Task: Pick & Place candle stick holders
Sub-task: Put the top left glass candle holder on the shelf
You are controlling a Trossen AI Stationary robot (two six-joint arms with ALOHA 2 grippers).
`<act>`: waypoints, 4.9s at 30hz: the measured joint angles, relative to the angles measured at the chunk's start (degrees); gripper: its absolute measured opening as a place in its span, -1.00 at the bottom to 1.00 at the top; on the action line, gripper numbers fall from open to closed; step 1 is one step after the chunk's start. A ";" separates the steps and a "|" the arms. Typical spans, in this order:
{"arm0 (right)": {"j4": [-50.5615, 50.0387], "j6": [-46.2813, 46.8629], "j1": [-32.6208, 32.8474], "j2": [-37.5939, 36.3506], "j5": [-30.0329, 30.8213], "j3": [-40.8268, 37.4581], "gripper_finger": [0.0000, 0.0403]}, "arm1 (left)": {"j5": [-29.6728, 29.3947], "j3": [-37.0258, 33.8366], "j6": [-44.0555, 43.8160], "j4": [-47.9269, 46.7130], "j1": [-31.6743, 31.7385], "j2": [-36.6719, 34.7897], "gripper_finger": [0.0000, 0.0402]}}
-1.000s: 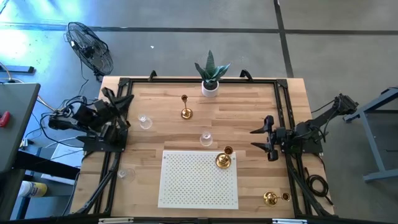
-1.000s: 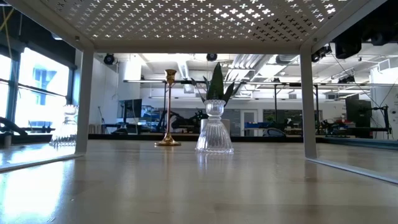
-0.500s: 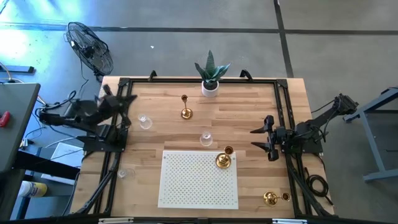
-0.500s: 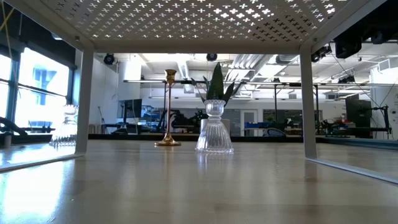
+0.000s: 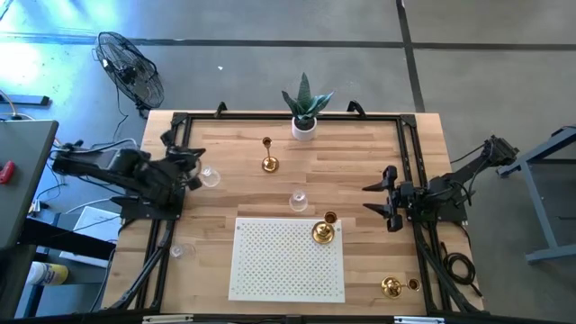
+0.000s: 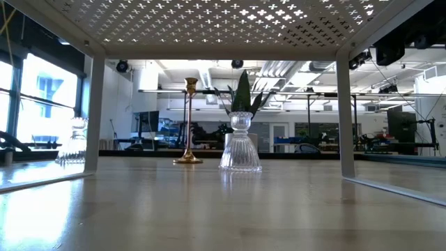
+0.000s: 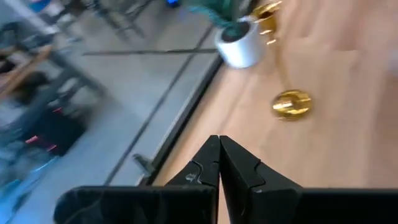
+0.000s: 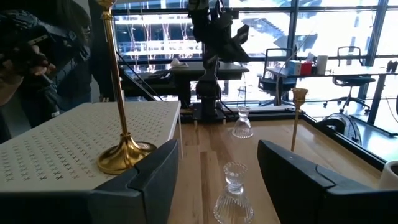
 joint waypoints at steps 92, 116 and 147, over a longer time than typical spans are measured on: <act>-0.98 1.43 0.00 0.00 -1.56 0.00 0.05 | 41.91 11.52 -25.93 -19.58 22.67 37.46 -0.21; -0.95 1.48 0.00 0.00 -3.98 0.00 0.06 | 44.59 11.41 -22.45 -18.91 29.75 38.51 -0.21; -1.31 2.53 0.02 0.07 -6.10 0.00 0.05 | 44.83 11.41 -19.71 -18.20 29.75 43.02 -0.21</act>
